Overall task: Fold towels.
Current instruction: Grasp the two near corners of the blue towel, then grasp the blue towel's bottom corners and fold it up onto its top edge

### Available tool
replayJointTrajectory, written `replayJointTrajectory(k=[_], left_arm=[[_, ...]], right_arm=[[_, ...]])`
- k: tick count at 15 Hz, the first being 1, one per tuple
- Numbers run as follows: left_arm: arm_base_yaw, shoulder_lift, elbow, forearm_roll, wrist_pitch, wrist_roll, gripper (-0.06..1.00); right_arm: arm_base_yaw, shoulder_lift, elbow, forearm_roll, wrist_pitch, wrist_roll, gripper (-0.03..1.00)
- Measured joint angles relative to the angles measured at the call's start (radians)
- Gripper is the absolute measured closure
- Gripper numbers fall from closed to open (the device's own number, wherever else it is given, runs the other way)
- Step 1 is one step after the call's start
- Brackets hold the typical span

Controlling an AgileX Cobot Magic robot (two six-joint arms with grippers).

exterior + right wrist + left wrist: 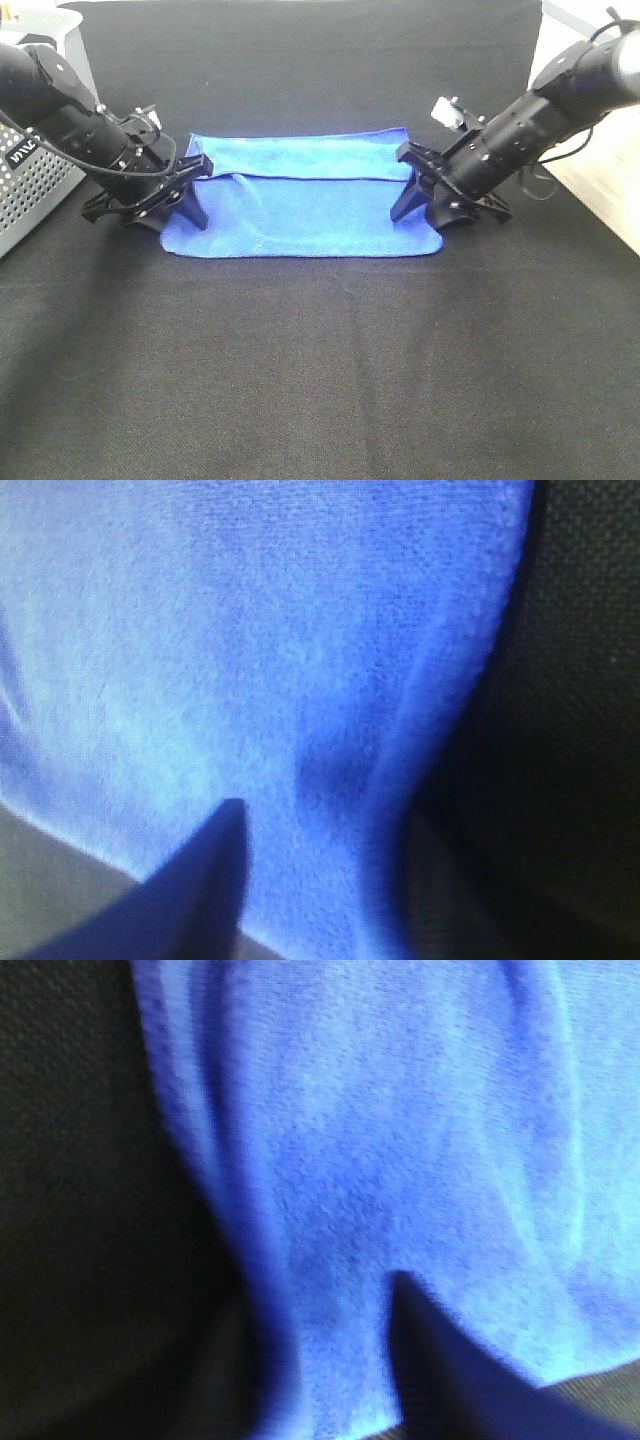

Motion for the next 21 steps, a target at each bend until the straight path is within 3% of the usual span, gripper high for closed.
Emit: replayJointTrajectory(k=[1,2,3,8,10,17,21], left_arm=[[0.0,0.004,0.0,0.001,0.0,0.0,0.84],[0.0,0.005,0.0,0.005,0.006,0.0,0.92],[0.0,0.005,0.0,0.009,0.021,0.0,0.93],[0.002,-0.032,0.005,0.088,0.156,0.0,0.93],[0.002,-0.094,0.074,0.096,0.18,0.0,0.93],[0.002,-0.326,0.486,0.09,0.07,0.019,0.93],[0.002,-0.367,0.518,0.087,0.017,0.023,0.93]], right_arm=[[-0.002,0.005,0.0,-0.012,-0.008,0.036,0.74],[-0.009,0.011,0.0,-0.016,-0.008,0.058,0.87],[-0.02,0.012,0.0,-0.014,0.002,0.071,0.96],[-0.04,0.002,0.003,-0.062,0.118,0.07,0.97],[-0.039,-0.044,0.051,-0.082,0.147,0.07,0.97],[-0.037,-0.257,0.426,-0.1,0.077,0.036,0.97],[-0.037,-0.263,0.434,-0.1,0.058,0.01,0.97]])
